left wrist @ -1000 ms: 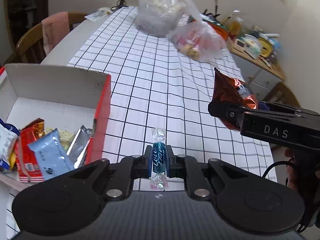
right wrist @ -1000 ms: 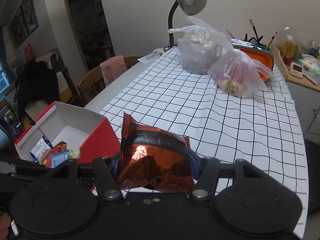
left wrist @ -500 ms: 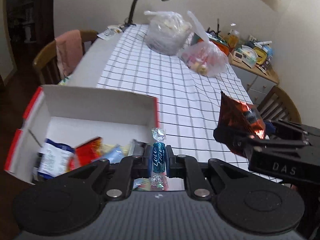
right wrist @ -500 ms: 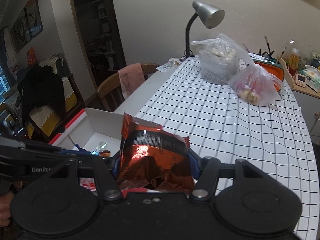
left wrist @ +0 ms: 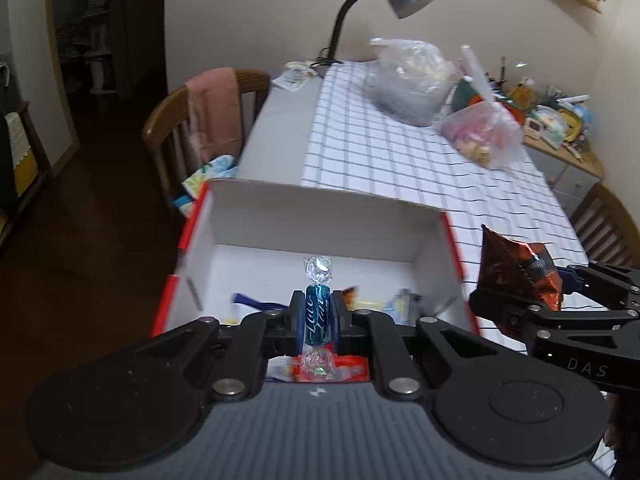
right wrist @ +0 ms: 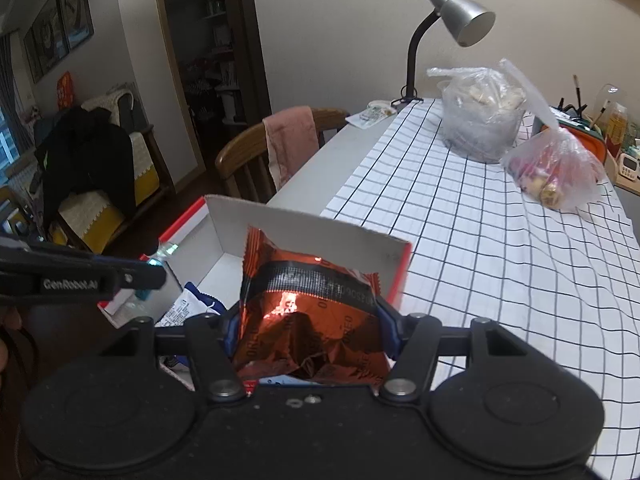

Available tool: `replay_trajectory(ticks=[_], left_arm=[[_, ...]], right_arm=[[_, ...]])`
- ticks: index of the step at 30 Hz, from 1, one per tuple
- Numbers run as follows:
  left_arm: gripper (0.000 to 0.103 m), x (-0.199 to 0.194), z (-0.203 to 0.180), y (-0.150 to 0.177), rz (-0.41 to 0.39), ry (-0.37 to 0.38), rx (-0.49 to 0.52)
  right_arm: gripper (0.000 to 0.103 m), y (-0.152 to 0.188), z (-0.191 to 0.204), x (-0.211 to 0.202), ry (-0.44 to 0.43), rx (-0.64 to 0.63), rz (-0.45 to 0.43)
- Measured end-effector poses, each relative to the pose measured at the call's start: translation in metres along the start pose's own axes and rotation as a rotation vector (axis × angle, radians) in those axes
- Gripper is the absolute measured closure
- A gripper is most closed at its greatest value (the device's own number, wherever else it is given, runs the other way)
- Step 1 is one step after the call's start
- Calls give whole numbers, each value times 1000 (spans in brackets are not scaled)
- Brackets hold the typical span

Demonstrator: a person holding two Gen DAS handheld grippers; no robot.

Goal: Organize snacks
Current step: 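Carry the blue candy and copper foil bag over the red box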

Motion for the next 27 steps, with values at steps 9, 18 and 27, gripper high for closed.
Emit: replay_trajectory(ticks=[9,18,27], left_arm=[[91,34,31,4,39,-59,27],[91,71,34,12,90,-90,66],[91,85,34,19,122,-94,104]], right_arm=[[42,10,15,51,36,-22,48],[40,16,28,71,59,-86,70],[36,20,30,76,60,-78,91]])
Point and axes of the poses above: each gripper's, at about its wrist camera, not at the fingertips, and x roughly the way its jaws point, z to its left, y to its underside, the point moved 3 cm from there along x, roughly the way its jaws point, and after that the axes turned 2 degrees about z, right-handed, at the moved point
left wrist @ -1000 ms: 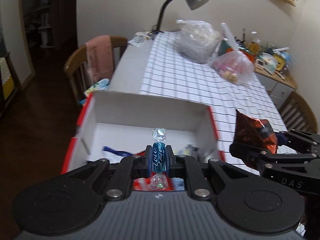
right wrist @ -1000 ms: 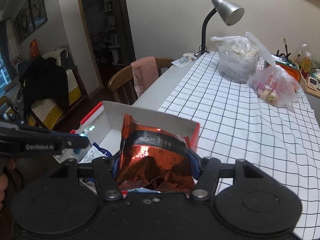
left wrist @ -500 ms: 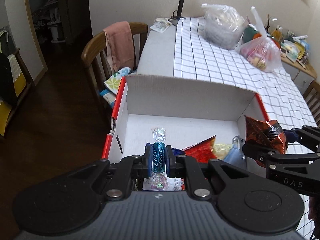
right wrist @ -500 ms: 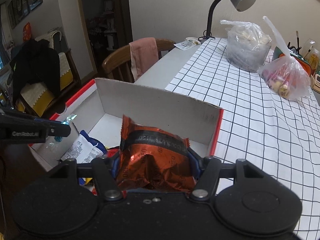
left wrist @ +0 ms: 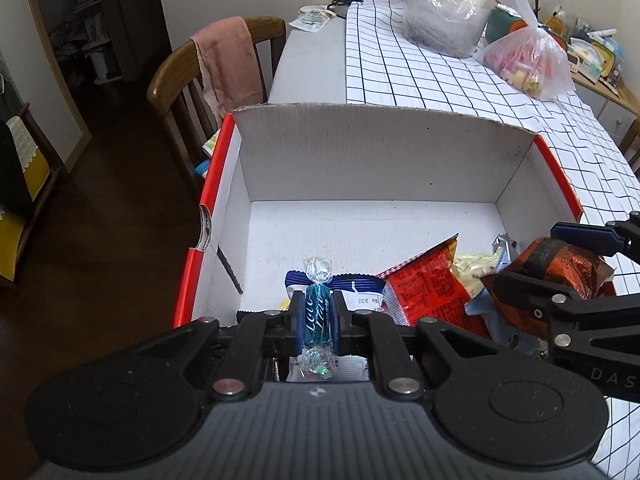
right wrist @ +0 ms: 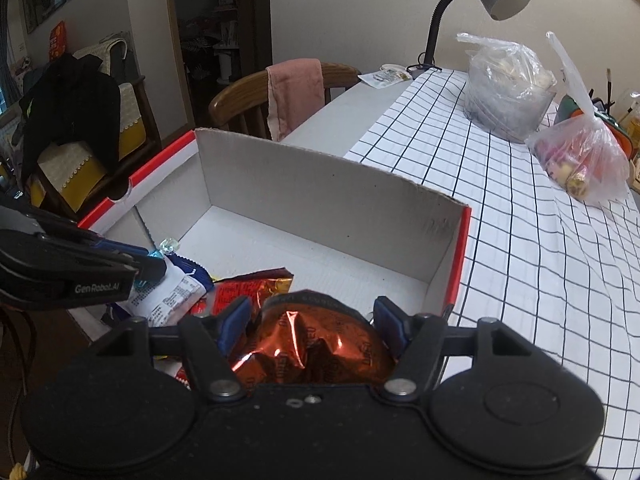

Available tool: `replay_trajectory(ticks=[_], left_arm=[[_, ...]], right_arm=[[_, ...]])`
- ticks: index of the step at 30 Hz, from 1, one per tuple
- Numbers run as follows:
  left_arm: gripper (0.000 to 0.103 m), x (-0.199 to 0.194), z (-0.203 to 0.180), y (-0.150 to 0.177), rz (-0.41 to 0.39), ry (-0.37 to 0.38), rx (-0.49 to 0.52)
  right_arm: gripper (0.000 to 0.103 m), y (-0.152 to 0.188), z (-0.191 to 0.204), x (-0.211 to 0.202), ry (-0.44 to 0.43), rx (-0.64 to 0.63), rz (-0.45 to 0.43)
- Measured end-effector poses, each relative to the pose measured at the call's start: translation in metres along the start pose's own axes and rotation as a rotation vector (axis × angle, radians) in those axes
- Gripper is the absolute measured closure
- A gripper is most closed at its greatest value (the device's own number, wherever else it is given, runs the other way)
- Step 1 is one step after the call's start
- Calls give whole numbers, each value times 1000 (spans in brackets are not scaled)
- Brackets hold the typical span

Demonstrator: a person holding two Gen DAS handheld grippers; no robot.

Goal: Organize snacks
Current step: 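Carry the blue candy and copper foil bag over the red box, then open both tools to drop the candy and foil bag into the box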

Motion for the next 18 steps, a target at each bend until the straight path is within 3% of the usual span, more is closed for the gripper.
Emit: replay_trajectory(ticks=[7,12,16,17,18], left_arm=[[90,-1,0,1,0,2,4],[74,-5,2,3,-5,9,-5],[72,-10,4,5,-14,20,-14],[69,-12,4,5,-17,22,-15],[59,-15,4,6,-22,25,-17]], right_arm=[[23,-1,0,-5,-16,21,-6],[19,-1,-1,-12,-24,40,-22],[18,-1,-3,-21,-31,55,-37],[18,-2,-4,-23,-33,58,-41],[18,-2,-4,-25,-35,63,-44]])
Point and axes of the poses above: each gripper's, at about its wrist camera, not at the fingertips, and x roughly the way its jaws point, z to its left, y to its underside, the point moved 3 cm from there along x, roughly the way its jaws point, and after that the axes turned 2 degrees about z, right-handed, at the moved point
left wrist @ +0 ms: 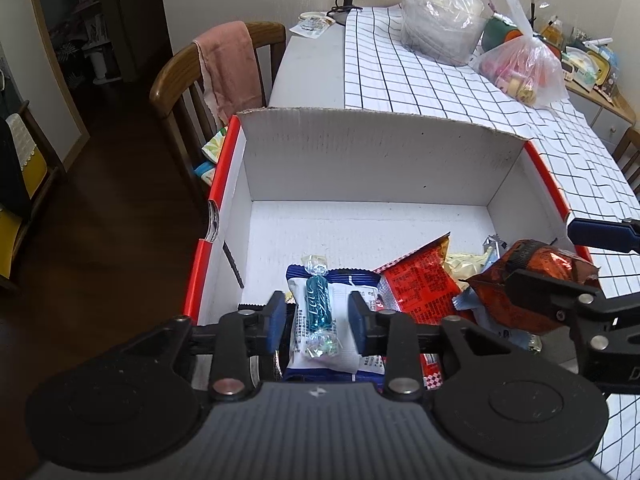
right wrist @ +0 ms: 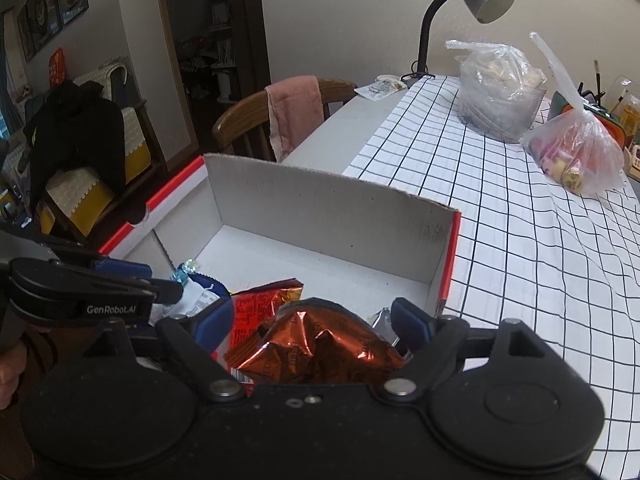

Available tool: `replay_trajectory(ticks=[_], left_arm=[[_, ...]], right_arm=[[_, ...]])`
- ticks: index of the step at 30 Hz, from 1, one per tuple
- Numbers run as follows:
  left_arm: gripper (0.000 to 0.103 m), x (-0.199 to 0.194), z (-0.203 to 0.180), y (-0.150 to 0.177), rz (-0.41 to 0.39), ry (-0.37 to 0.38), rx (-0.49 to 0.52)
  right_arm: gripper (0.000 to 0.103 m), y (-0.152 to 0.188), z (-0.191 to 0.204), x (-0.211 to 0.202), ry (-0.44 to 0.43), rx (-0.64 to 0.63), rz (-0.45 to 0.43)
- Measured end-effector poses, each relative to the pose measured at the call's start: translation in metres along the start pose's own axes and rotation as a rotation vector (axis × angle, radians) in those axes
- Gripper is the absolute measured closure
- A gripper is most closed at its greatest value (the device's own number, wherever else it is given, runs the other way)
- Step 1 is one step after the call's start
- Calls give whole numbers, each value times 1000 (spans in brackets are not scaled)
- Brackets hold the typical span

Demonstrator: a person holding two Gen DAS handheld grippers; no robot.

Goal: Organize snacks
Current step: 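Open both tools to drop the candy and foil bag into the box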

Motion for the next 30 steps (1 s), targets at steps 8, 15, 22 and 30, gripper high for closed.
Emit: replay_trajectory(ticks=[8,15,22,30], left_arm=[[33,-27,-3,0,-66,37,-6],[29,-51,-11,1,-114,72,-1],[23,-79,-21,7,-175,101,32],[12,-103,-26,12,-213,146,13]], right_arm=[[10,-3,-5,-27,-20,34,-52],[6,-2,-12,-51,-43,83,-94],[0,2,-18,-74,-54,123,-141],[0,12,-25,-97,-45,149,-178]])
Point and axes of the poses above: each gripper's, at about its wrist camera, not at the fingertips, and x roughly the way its jaws point, z to its left, y to its underside, the point moved 3 cm from there along x, roughly the way its jaws point, and after that the axes turned 2 degrees about z, right-handed, at the moved point
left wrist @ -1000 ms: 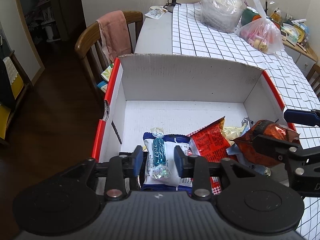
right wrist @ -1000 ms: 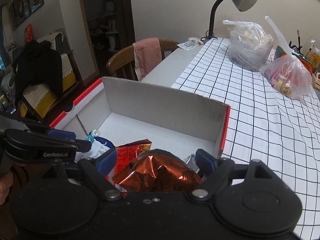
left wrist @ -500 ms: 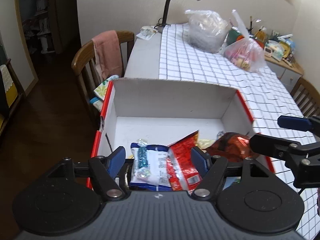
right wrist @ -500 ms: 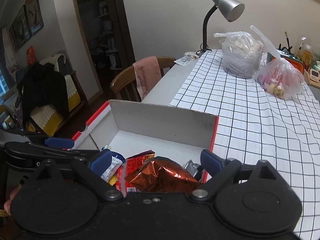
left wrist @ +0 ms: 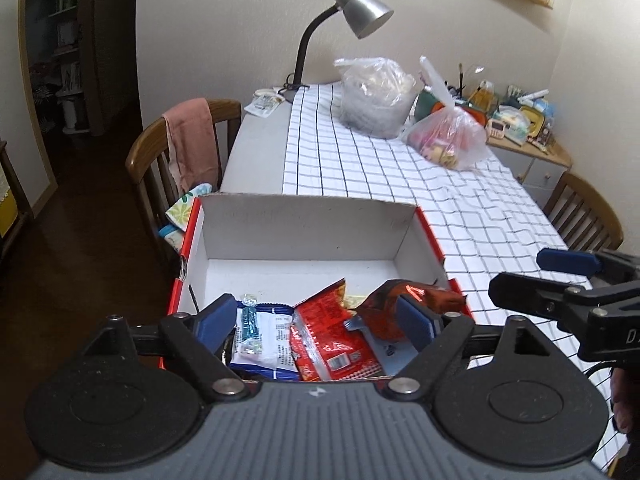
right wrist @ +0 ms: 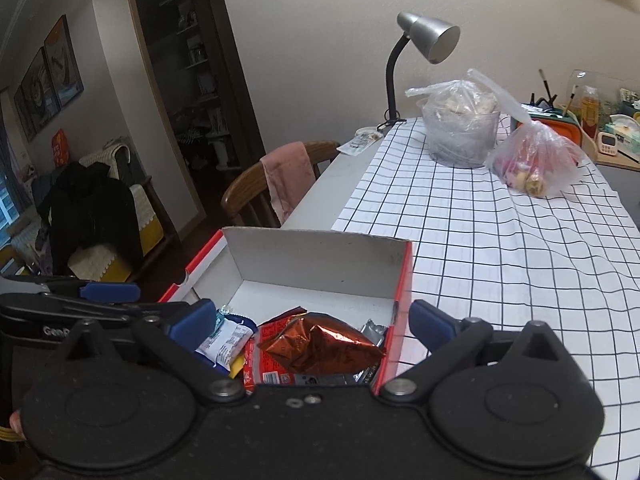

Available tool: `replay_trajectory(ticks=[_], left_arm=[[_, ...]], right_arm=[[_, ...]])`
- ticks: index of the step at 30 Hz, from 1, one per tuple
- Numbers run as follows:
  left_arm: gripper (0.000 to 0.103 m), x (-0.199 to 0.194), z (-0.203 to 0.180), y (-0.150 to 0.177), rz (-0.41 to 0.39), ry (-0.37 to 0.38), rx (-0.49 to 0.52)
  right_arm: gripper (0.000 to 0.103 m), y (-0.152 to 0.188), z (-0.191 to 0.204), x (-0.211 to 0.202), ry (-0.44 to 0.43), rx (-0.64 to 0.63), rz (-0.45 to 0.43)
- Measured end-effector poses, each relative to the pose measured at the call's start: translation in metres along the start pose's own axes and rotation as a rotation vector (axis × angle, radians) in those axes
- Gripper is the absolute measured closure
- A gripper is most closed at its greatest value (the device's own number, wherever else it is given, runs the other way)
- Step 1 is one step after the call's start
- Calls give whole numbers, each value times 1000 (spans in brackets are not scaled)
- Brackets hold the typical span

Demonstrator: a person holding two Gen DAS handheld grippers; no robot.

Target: Organize snacks

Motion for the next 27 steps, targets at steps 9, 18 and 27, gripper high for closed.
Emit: replay_trajectory(ticks=[9,18,27], left_arm=[[2,-15,-6,4,-20,-5,-18],[2,-25,-12,12,-25,-42,-15],[2,-30,-19,14,-34,-42,-13]], right_arm=[[0,7,-3,-19,7,7,-15],[0,9,-4,-24,5,17,-16],[0,15,-7,-23,-2,40,2]])
Point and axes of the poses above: each gripper's, at about its wrist camera, not at the fingertips, and x roughly the way its jaws point, z to its left, y to its underside, the point moved 3 cm from there along x, roughly the way its jaws point, and after that the axes turned 2 degrees about z, right-handed, at the moved point
